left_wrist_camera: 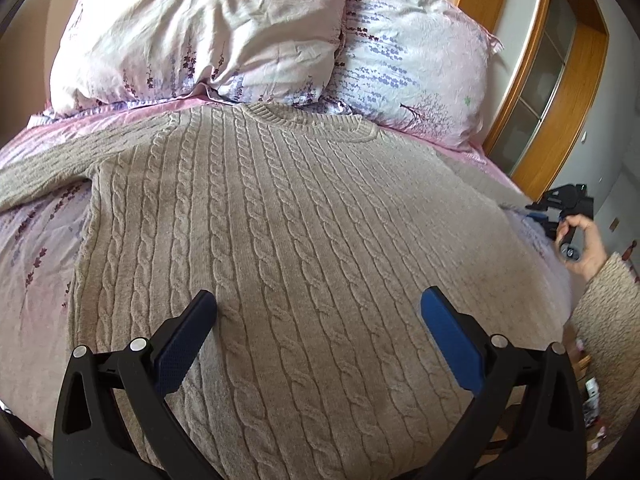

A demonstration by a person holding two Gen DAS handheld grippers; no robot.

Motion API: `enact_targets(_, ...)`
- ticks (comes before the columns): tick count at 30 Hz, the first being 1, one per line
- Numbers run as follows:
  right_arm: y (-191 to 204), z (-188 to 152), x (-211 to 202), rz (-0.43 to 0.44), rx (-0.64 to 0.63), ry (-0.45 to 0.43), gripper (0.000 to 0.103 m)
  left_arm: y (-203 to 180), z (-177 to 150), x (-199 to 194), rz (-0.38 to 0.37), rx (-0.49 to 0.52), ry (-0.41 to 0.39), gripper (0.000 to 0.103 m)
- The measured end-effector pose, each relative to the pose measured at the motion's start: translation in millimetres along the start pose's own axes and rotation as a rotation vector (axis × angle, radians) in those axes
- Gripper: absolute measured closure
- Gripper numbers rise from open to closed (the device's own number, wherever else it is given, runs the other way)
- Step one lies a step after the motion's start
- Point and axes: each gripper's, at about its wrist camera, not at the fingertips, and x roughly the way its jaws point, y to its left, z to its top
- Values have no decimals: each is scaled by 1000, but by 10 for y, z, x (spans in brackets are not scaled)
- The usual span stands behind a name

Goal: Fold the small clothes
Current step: 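Move the right tool to the sweater sleeve and grasp its cuff, then lift the sleeve with the right tool and lay it across the sweater body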

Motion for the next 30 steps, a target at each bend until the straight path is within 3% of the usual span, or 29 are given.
enact_targets(6,310,-55,-219,23,-149,-99,94,-42,-17,-14,5,21,-8,1)
enact_targets(14,1030,-382,-484,202,-384,-134,94,-19,1,-57,-19,5,-32,1)
enact_targets(17,1297,-655,-499,279,-467,-81,94,14,22,-99,-27,-15,-53,1)
enact_targets(22,1660,-1366,-304,353,-632,107,94,22,46,-134,-37,-24,-76,1)
enact_targets(26,1771,-1906,38,317,-714,267,94,1,84,-146,-29,-10,-83,1)
enact_targets(30,1706,-2111,306,270,-720,349,89,-13,125,-178,-17,7,-95,1)
